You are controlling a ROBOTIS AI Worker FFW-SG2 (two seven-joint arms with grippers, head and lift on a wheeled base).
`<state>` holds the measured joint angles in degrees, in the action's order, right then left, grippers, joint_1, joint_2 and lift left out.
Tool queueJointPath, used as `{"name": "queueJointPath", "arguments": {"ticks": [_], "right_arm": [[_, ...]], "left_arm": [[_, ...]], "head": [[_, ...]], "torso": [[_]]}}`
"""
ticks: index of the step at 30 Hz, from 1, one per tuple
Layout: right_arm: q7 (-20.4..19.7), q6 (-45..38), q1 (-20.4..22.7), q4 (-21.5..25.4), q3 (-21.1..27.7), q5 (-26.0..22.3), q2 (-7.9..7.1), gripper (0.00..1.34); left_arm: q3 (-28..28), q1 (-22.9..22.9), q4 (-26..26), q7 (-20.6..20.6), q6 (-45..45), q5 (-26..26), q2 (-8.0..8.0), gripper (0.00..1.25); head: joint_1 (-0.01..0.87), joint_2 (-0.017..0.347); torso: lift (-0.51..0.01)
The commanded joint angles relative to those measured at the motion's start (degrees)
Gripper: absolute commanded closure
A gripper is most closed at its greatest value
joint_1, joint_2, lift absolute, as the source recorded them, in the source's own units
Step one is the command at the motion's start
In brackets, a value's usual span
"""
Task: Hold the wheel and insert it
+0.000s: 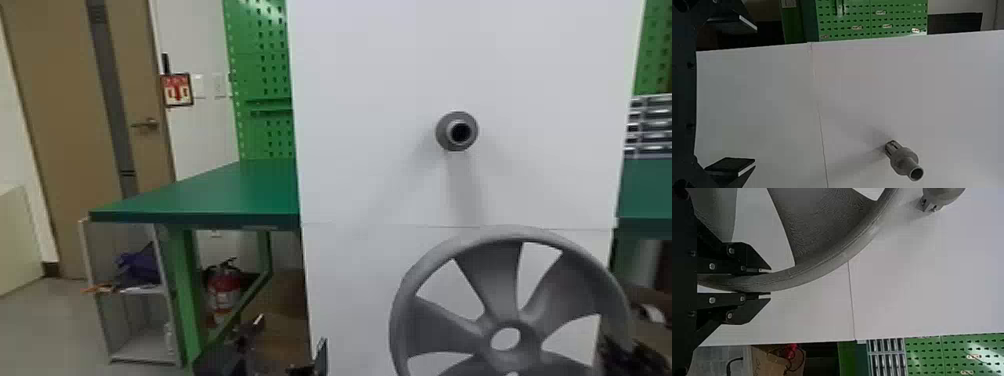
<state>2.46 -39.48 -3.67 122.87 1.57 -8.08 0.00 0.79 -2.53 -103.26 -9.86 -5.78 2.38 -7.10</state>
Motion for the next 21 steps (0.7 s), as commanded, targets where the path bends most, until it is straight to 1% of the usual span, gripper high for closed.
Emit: {"name": "queueJointPath", "arguments": {"ticks": [1, 21], "right_arm": [[0.0, -0.3, -0.8, 0.5, -0.1, 0.1, 0.05, 1.08], [0.0, -4.8, -5.5, 3.2, 0.3, 0.1, 0.05, 1.08]], "left_arm": [[-0.1, 0.0, 0.1, -0.1, 0.1, 0.1, -0.02, 0.1], [-0.7, 0.2, 0.3, 0.0, 0.1, -0.1, -0.02, 0.1]], "head": [[0.233, 0.304], [0.233, 0.304]], "torso": [[-0.499], [-0.499]]}}
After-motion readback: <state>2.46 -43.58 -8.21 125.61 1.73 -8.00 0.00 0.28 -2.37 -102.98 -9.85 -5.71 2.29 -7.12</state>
